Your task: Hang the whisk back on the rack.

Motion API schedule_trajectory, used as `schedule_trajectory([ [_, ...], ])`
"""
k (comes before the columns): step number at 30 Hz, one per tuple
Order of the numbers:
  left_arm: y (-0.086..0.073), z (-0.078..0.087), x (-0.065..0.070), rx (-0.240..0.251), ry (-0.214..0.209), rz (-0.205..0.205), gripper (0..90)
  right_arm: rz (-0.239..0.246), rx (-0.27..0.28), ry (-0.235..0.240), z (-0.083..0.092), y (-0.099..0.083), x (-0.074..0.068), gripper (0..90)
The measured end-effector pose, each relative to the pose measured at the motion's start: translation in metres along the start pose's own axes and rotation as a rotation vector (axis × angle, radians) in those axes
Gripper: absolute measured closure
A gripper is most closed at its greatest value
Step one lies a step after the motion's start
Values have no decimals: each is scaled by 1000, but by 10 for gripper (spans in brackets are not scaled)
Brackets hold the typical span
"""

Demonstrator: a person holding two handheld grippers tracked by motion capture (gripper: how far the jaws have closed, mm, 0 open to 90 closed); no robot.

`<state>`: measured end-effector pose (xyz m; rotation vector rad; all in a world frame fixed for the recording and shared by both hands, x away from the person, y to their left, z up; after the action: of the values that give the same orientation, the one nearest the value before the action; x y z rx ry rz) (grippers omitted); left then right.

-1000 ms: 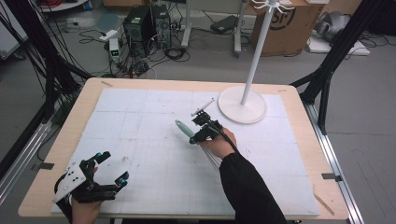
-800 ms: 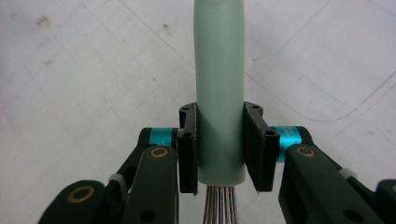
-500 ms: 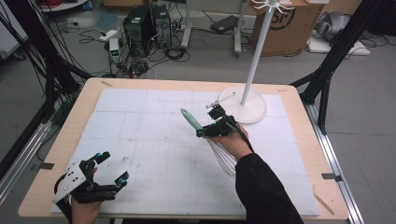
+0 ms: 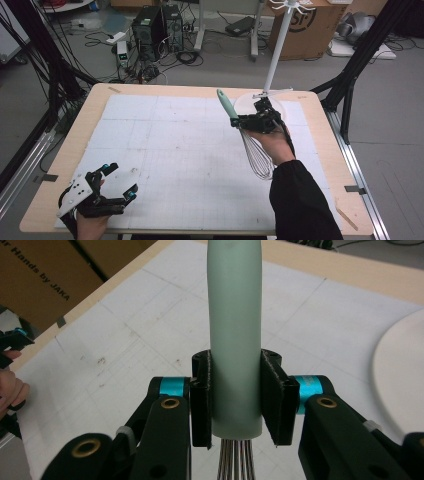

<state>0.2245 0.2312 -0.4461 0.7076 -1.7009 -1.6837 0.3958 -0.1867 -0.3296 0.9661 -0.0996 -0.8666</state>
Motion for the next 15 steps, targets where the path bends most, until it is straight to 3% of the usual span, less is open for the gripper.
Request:
schedule_trajectory([
  [15, -1, -1, 0, -5, -2, 1, 47, -7, 127, -19, 43, 23, 3, 693],
])
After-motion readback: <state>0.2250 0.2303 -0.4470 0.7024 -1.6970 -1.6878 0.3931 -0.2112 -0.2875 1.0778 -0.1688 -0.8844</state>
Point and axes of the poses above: each handheld gripper's, and its own axes: z roughly backward along the jaws, y roughly out of its top, x roughly to its right, the point moved 3 cm from there along -z, roughly forward along the jaws
